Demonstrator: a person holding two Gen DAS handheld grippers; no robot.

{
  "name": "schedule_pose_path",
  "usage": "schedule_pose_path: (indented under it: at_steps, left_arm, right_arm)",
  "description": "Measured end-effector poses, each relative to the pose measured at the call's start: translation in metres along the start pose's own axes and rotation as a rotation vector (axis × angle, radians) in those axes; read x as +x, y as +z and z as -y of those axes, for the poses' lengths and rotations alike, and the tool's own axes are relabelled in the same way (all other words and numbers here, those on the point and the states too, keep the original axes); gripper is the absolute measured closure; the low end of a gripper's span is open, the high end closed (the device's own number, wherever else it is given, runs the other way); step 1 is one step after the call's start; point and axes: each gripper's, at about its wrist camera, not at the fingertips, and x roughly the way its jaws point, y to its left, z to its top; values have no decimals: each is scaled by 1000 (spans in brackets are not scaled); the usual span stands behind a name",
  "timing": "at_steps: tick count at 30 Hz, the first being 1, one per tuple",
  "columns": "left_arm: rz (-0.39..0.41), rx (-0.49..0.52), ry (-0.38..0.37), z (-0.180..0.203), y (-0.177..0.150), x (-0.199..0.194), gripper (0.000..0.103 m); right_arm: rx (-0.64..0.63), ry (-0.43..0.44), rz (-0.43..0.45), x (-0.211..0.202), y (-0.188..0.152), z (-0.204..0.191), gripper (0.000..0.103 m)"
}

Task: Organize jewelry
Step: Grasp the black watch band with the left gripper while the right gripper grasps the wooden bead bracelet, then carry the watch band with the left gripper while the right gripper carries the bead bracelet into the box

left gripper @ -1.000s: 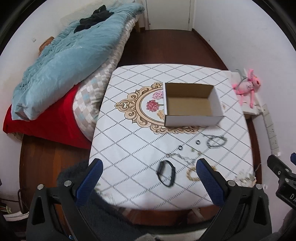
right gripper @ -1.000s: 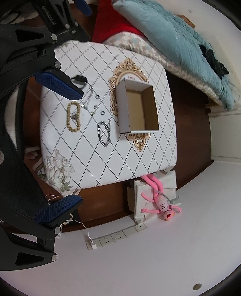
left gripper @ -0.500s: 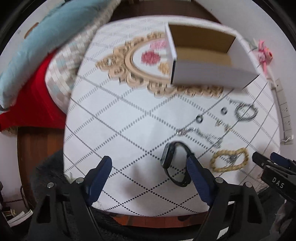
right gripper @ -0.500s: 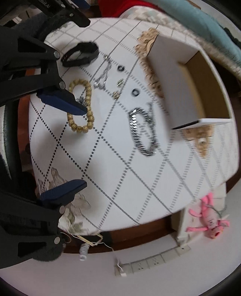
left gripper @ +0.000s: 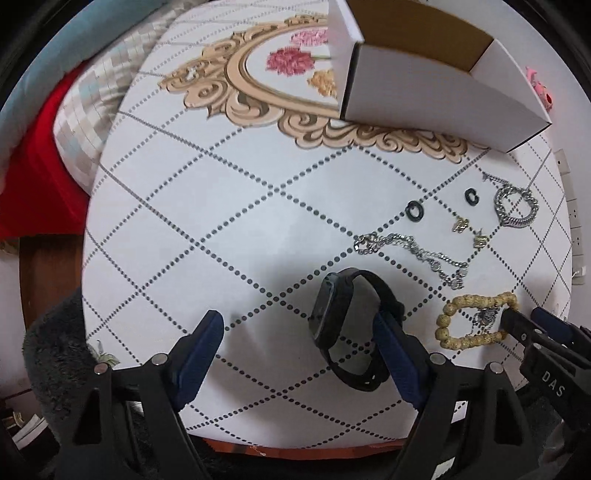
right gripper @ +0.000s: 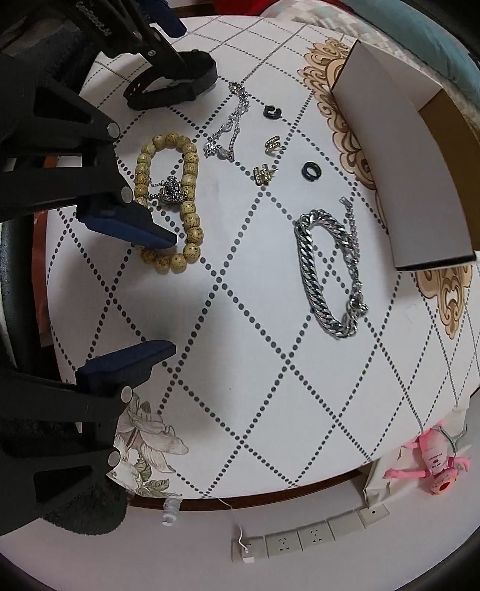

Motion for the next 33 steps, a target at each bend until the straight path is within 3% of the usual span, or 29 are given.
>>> schedule_pose_path:
  at_steps: [1,4,6,8,10,11,13,14,21,33]
  left_arm:
    - [-5,-2,-2,-1,0,3,22]
    - [-11,-4,-19,-2,1,11,44]
    - [14,1,-27,-3,2,11,54]
    - [28,12,-32,-3,2,10,78]
    - [33,16,-41,-5,4,11,92]
    - [30,13,-42,-3,5,8,93]
    - [38,10,-42,-4,5,7,93]
    - [42,13,-40,-4,4,7,93]
    - [80,38,-30,8,0,-16,93]
    - [187,61,-81,15,-4,-80,93]
  right_arm:
    - [-4,-2,2,0,0,0,50]
    - [-9,-2,3,1,0,-2,51]
    - [-9,-2,4,1,0,-3,51]
    - [-12,-3,8,0,-2,-4,52]
    - [-11,-1,10,-1,-2,-5,51]
    - [-14,1,13,-2,-2,-8,53]
    - [-28,2,28,-5,-2,-11,69]
    - [-35,2,29,-5,-1,-13,93]
    - [-23,58,58,-22,2,-24,94]
    - [-48,156,162,-84,7,-37,94]
